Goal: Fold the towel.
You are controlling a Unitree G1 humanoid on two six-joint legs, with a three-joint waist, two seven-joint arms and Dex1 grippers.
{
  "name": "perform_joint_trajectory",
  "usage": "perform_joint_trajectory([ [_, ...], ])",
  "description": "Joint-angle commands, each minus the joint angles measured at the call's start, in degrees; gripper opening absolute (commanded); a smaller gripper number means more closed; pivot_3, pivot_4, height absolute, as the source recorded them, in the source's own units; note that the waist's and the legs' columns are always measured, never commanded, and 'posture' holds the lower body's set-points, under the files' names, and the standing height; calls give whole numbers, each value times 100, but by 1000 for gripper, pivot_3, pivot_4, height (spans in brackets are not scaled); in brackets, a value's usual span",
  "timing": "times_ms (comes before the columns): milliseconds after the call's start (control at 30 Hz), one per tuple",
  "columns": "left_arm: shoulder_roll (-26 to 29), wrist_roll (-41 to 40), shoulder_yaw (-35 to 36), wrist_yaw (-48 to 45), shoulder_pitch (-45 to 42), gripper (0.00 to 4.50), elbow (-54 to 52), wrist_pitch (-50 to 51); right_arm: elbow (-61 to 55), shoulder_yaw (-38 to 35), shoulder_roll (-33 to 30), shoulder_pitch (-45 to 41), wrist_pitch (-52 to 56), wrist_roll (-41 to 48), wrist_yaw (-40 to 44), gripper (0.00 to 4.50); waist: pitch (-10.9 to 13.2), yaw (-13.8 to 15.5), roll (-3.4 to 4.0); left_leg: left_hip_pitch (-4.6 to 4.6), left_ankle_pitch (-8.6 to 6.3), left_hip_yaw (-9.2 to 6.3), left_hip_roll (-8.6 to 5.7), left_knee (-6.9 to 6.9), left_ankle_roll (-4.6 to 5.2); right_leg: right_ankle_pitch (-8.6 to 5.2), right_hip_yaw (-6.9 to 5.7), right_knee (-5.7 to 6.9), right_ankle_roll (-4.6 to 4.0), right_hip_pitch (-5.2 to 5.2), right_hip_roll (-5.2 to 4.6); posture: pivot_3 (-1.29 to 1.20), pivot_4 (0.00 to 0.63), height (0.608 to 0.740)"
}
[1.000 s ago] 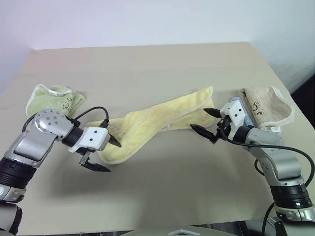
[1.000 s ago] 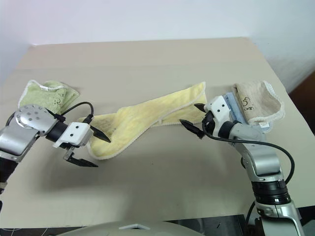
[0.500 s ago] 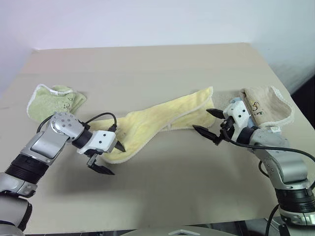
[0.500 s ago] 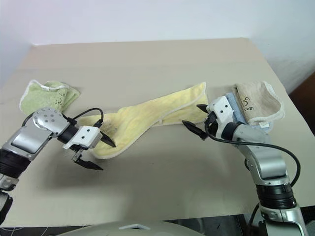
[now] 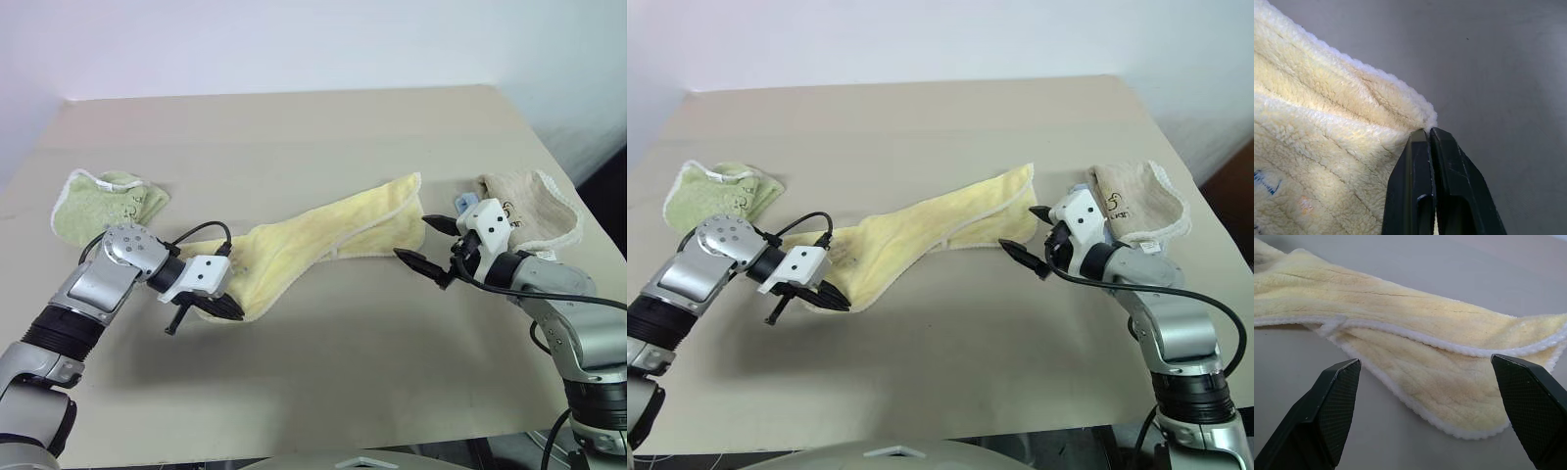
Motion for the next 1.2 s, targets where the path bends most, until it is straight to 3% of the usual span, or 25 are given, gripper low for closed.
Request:
perform_joint_trajectory([
  [33,-54,-78,560,359,-357,16,442,-41,-232,-163,-73,-15,-18,100,-3,4500,1,10,-1,3,0,0,0,3,0,0,0,3,0,3,0,0,150,728],
  [233,72,-383,1119,413,-446,16,228,265,-82,-104,-97,-152,-74,46,49,4500,0,-14,-1,0,0,-3,1,21,1,0,0,5,1,9,1,0,150,728],
  [433,76,-323,1218,527,-189,16,-190,412,310,91,-173,-572,-432,-287,128,4500,0,-27,-2,-1,-4,3,1,21,7,1,3,4,1,7,1,0,150,728],
  [567,52,-312,1230,629,-180,16,-374,560,1252,678,-476,-1307,-1467,-1301,232,4500,1,-17,-1,-1,-4,4,0,28,7,1,3,6,1,9,1,0,150,728],
  [767,39,-291,1252,752,-147,16,-523,699,3526,1791,-807,-2447,-4179,-3166,33,4500,1,-53,-1,-3,-4,7,-2,30,6,1,1,6,1,9,1,0,150,728],
  [1000,127,-393,1370,858,126,16,-989,942,6045,2689,-848,-3944,-6519,-4904,-1078,4500,2,-190,0,-8,-3,9,-5,27,5,1,5,6,1,0,0,0,150,728],
  [1200,194,-434,1481,915,289,16,-1209,1075,7553,3310,-600,-4838,-7274,-5970,-2275,4500,2,-193,1,-7,0,12,-4,18,-1,1,12,11,0,-10,2,0,150,728],
])
